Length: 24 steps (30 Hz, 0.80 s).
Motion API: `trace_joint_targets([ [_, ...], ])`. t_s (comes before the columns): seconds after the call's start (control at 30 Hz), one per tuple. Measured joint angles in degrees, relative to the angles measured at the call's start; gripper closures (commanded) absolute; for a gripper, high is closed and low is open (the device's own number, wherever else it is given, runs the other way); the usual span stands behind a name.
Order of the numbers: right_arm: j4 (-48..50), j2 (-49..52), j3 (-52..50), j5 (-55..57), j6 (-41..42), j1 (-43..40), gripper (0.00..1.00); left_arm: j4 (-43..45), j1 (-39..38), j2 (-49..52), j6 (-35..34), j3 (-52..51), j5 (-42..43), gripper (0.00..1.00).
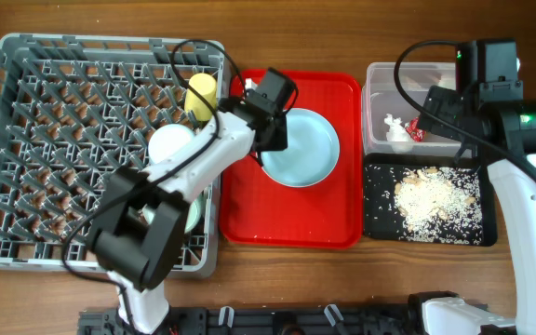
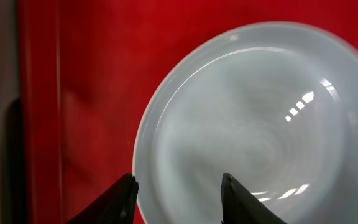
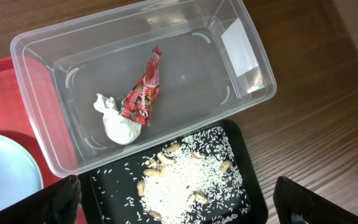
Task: Sort waste into correct bins and load items into the dishwasher rack
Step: 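Grasp the light-blue plate edge with the left gripper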
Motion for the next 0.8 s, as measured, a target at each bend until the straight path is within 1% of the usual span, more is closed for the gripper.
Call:
trace_joint_targets([
  [0.17,0.0,0.0,0.0,0.0,0.0,0.0,0.00,1.8,0.0,3.8,0.0,-1.3,-0.6,0.57],
  [0.2,0.0,0.0,0.0,0.0,0.0,0.0,0.00,2.1,0.1,4.5,0.0,-1.3,-0.6,0.59],
  [0.27,0.0,0.0,0.0,0.0,0.0,0.0,0.00,2.5,0.0,5.8,-0.2,-1.4,-1.0,0.66],
  [0.37,0.0,0.0,0.0,0.0,0.0,0.0,0.00,2.6,-0.1,5.8,-0.4,-1.4,-1.1,0.70],
  [0.5,0.0,0.0,0.0,0.0,0.0,0.0,0.00,2.7,-0.6,5.8,-0.3,-1.4,-1.4,0.70],
  [0.8,0.0,0.0,0.0,0.0,0.0,0.0,0.00,2.5,-1.2,5.5,-0.3,-1.4,-1.2,0.65],
])
